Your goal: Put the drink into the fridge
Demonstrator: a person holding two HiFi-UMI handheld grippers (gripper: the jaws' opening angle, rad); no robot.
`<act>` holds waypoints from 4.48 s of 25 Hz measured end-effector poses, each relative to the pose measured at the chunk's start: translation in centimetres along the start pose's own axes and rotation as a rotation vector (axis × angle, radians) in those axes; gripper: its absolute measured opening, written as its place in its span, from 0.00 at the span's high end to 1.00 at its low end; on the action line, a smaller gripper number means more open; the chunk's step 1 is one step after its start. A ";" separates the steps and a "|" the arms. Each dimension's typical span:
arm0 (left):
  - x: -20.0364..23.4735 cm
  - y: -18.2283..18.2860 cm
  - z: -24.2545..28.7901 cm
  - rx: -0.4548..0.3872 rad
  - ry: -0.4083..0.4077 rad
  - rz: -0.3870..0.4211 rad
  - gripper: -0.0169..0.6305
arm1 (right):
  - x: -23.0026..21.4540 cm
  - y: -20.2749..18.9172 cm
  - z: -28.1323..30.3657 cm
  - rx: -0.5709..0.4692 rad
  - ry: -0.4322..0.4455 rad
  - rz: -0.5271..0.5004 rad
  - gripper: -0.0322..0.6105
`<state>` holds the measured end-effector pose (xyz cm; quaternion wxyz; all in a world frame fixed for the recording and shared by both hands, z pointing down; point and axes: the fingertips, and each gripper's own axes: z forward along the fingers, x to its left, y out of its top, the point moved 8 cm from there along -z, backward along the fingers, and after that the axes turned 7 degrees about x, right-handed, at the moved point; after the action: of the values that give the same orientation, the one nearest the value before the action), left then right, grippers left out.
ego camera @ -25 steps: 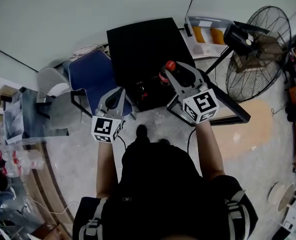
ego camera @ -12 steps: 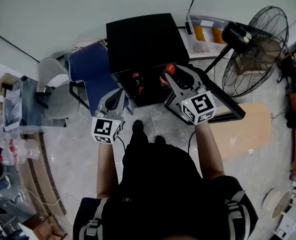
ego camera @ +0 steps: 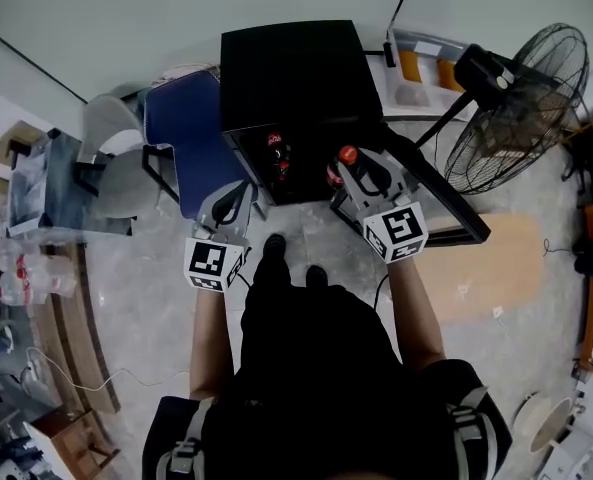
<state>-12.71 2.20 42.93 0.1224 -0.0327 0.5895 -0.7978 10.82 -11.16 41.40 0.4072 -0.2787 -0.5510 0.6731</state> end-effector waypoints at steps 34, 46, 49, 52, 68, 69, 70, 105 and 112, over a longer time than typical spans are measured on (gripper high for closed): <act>8.5 0.4 8.0 0.023 -0.343 0.136 0.97 | 0.4 -9.7 6.4 0.150 -0.371 0.131 0.74; 8.9 -1.5 8.9 0.068 -0.415 0.148 0.97 | -1.1 -14.0 9.0 0.218 -0.418 0.189 0.74; 8.8 -2.2 8.9 0.086 -0.426 0.159 0.97 | -1.3 -15.1 9.8 0.234 -0.424 0.203 0.74; 8.9 -2.9 8.8 0.105 -0.431 0.160 0.97 | -1.8 -16.4 10.7 0.239 -0.437 0.215 0.74; 9.2 -4.6 8.9 0.138 -0.462 0.219 0.97 | -4.5 -21.2 15.7 0.334 -0.457 0.275 0.74; 9.1 -4.6 8.9 0.139 -0.464 0.223 0.97 | -4.6 -21.5 15.9 0.345 -0.458 0.277 0.74; 9.0 -4.7 8.9 0.139 -0.465 0.227 0.97 | -4.7 -21.8 16.1 0.356 -0.459 0.279 0.74; 10.8 -6.1 9.7 0.192 -0.462 0.171 0.97 | -8.0 -25.4 22.2 0.370 -0.537 0.266 0.74; 10.8 -5.7 10.0 0.171 -0.469 0.182 0.97 | -8.3 -25.6 23.1 0.356 -0.544 0.251 0.74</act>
<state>-22.10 -8.11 50.36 0.3291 -0.1532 0.4760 -0.8010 2.21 -28.62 71.11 0.2017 -0.0790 -0.4747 0.8531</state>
